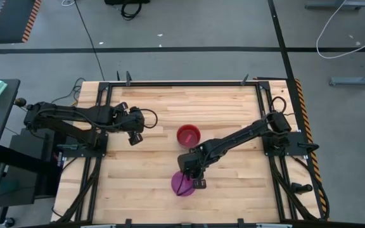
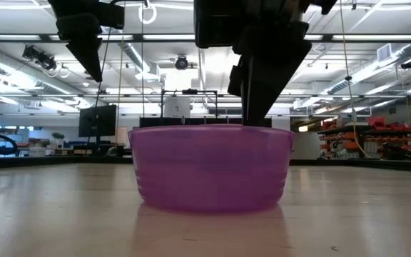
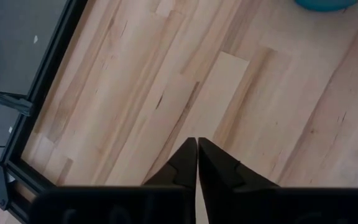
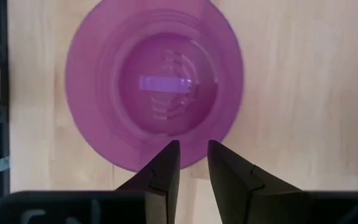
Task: Nest bowls inside each other
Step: Stack the purple bowl on top of the pink bowl
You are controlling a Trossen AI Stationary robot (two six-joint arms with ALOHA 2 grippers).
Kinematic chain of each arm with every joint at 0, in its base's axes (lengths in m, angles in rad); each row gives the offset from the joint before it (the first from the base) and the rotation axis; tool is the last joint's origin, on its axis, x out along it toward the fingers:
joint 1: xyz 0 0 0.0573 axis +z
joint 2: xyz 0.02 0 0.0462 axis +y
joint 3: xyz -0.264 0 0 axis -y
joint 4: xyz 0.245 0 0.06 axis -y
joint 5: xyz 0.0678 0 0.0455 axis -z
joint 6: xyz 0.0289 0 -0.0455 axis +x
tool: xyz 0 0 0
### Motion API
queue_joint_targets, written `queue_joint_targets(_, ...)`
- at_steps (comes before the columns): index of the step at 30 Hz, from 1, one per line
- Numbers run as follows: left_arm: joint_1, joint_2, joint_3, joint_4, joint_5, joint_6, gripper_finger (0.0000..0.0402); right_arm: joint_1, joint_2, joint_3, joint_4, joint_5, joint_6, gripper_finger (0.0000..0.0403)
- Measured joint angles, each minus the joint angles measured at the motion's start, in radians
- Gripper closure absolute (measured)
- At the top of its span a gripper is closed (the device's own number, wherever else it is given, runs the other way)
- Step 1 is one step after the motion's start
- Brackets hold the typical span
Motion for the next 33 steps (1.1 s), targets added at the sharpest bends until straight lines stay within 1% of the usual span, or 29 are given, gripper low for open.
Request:
queue_joint_targets(6,0.0,0.0,0.0,0.0,0.0,0.0,0.0387,0.005,-0.001,0.0,0.004,-0.001,0.008,0.0311)
queue_joint_targets(15,0.0,0.0,0.0,0.0,0.0,-0.006,0.0377,-0.01,-0.001,0.0,0.015,0.007,-0.002,0.0311)
queue_joint_targets(26,0.0,0.0,0.0,-0.001,0.0,-0.007,0.0389,-0.028,-0.001,-0.006,0.045,0.007,-0.02,0.0311)
queue_joint_targets(33,0.0,0.0,0.0,-0.001,0.0,-0.007,0.0378,-0.032,-0.001,-0.036,0.068,-0.002,-0.017,0.0311)
